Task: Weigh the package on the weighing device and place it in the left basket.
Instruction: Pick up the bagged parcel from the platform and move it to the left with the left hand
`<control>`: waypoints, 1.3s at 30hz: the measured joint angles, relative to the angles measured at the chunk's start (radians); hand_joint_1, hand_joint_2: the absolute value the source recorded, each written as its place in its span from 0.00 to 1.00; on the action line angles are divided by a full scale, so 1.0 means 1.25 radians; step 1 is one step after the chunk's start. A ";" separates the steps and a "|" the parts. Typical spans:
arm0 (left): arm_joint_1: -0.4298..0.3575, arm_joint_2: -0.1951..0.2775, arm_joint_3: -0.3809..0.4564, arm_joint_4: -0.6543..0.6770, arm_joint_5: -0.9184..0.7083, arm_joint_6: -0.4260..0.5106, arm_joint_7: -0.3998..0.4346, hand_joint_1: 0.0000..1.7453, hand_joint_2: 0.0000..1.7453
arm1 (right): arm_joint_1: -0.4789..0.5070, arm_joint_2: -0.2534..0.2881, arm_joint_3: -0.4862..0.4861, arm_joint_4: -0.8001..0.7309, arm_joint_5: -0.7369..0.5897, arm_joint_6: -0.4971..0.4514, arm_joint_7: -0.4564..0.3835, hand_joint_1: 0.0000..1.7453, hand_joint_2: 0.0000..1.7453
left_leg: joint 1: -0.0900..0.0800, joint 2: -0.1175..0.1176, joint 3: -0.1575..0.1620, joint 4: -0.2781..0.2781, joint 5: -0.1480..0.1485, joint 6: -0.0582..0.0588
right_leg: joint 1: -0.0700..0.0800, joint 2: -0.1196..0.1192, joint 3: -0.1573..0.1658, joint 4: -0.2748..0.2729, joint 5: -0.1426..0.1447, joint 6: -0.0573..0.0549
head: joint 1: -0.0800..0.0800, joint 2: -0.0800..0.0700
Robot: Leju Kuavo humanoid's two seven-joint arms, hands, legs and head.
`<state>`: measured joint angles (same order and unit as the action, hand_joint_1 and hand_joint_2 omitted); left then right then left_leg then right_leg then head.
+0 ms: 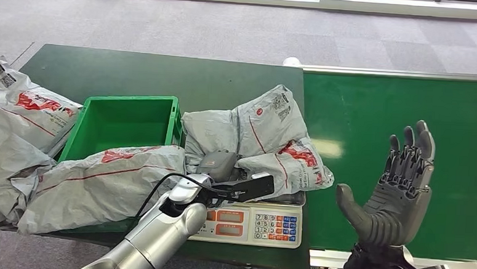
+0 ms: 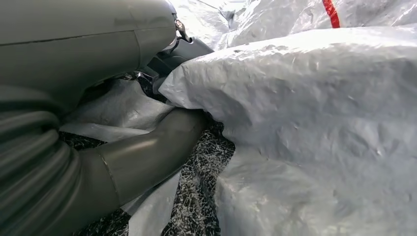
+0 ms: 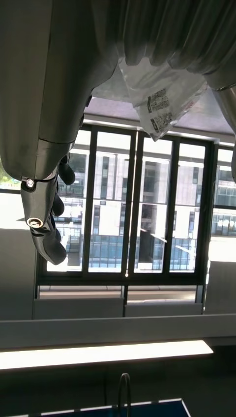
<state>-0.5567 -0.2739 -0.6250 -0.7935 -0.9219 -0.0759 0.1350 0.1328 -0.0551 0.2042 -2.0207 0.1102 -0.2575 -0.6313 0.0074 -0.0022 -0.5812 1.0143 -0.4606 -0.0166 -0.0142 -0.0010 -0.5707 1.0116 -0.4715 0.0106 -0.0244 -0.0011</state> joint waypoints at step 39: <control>0.166 0.204 0.449 -0.874 -0.082 0.494 -0.127 1.00 1.00 | 0.117 -0.006 -0.042 -0.022 -0.021 -0.099 -0.020 0.00 1.00 | 0.001 0.001 -0.001 -0.002 0.001 -0.003 | 0.003 0.001 -0.002 0.001 -0.001 -0.003 | 0.000 0.000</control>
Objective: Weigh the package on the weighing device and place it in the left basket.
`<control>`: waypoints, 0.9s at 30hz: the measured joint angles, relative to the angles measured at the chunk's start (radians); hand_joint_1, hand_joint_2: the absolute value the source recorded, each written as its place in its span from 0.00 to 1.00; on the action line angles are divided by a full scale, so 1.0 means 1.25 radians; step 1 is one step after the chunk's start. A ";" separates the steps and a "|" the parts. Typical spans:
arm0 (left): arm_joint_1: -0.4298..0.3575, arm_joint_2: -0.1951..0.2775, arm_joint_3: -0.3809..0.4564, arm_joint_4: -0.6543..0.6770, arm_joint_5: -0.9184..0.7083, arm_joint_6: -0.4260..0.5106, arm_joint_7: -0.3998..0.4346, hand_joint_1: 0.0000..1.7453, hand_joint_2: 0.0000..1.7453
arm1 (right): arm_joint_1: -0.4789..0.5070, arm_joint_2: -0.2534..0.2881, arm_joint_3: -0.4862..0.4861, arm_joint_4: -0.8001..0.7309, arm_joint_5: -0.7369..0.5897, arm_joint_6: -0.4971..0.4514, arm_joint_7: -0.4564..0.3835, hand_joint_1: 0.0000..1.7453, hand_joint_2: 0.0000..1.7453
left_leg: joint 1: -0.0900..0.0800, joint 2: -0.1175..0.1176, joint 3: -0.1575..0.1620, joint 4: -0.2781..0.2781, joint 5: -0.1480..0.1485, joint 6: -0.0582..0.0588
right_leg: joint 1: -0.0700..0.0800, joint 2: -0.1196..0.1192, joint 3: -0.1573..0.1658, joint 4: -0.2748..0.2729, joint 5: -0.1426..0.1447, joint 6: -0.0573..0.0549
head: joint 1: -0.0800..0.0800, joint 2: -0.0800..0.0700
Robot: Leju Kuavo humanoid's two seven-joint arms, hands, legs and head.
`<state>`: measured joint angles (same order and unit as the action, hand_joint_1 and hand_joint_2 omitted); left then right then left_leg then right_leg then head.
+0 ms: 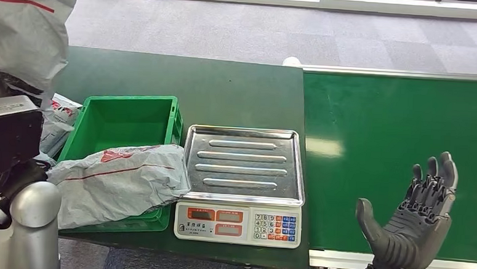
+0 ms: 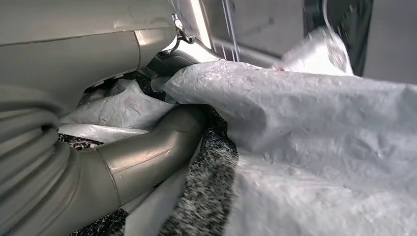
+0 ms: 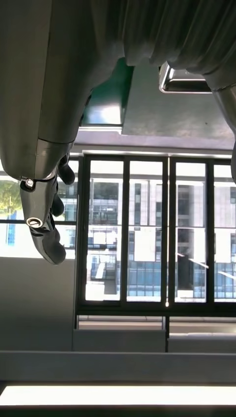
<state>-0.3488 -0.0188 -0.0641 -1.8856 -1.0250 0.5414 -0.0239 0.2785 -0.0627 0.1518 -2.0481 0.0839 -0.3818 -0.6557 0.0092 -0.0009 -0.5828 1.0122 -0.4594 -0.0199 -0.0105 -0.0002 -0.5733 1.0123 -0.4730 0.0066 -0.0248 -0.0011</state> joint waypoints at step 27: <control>0.103 0.095 0.187 0.284 -0.176 -0.595 0.191 1.00 1.00 | 0.005 0.006 -0.019 0.000 0.049 0.095 0.055 0.00 1.00 | 0.001 0.001 -0.003 0.000 0.002 -0.003 | 0.002 0.001 -0.004 0.000 0.003 -0.003 | 0.000 0.000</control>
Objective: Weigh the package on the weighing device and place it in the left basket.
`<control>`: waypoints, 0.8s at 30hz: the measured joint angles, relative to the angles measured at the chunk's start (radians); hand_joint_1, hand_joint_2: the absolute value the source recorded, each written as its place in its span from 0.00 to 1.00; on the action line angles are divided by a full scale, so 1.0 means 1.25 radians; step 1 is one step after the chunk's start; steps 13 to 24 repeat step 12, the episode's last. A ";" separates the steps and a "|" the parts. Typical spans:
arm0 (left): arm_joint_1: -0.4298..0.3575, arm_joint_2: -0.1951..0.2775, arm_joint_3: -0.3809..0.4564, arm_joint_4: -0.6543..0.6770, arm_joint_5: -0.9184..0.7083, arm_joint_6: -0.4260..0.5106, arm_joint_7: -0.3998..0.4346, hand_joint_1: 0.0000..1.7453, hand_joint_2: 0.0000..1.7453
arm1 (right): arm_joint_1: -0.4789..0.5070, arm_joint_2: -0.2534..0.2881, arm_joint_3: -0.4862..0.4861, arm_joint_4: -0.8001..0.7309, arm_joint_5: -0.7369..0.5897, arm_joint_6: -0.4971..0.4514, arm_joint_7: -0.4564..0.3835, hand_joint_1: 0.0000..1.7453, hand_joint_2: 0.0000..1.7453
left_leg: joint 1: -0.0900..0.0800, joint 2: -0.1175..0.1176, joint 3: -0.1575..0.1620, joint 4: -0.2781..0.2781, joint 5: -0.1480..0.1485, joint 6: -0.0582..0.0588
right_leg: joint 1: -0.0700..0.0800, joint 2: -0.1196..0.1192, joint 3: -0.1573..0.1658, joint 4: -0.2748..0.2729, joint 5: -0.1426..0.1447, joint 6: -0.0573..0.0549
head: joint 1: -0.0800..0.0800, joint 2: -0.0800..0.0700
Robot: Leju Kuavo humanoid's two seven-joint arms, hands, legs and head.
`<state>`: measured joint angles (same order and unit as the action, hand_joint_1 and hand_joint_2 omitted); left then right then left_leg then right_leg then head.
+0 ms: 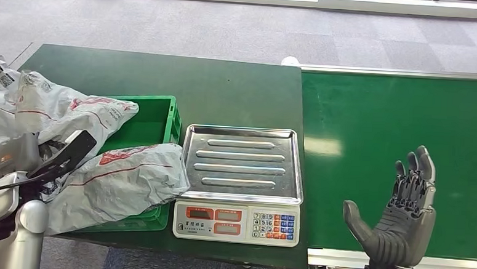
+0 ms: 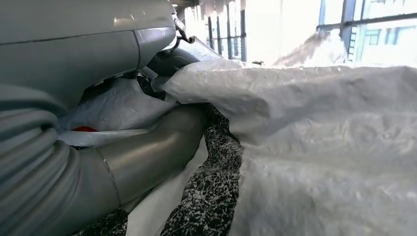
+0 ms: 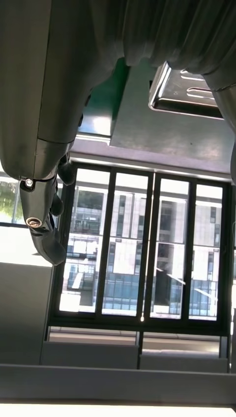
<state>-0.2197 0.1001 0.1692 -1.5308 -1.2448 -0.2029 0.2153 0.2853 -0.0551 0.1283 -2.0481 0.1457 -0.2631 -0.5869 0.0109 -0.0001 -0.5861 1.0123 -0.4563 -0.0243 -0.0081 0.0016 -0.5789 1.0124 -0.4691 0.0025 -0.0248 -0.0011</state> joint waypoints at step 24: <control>0.001 0.005 0.000 0.038 0.000 0.000 -0.002 1.00 1.00 | 0.007 0.006 -0.009 0.000 0.001 0.002 0.000 0.00 1.00 | 0.000 0.000 0.000 0.000 0.000 0.000 | 0.000 0.000 0.000 0.000 0.000 0.000 | 0.000 0.000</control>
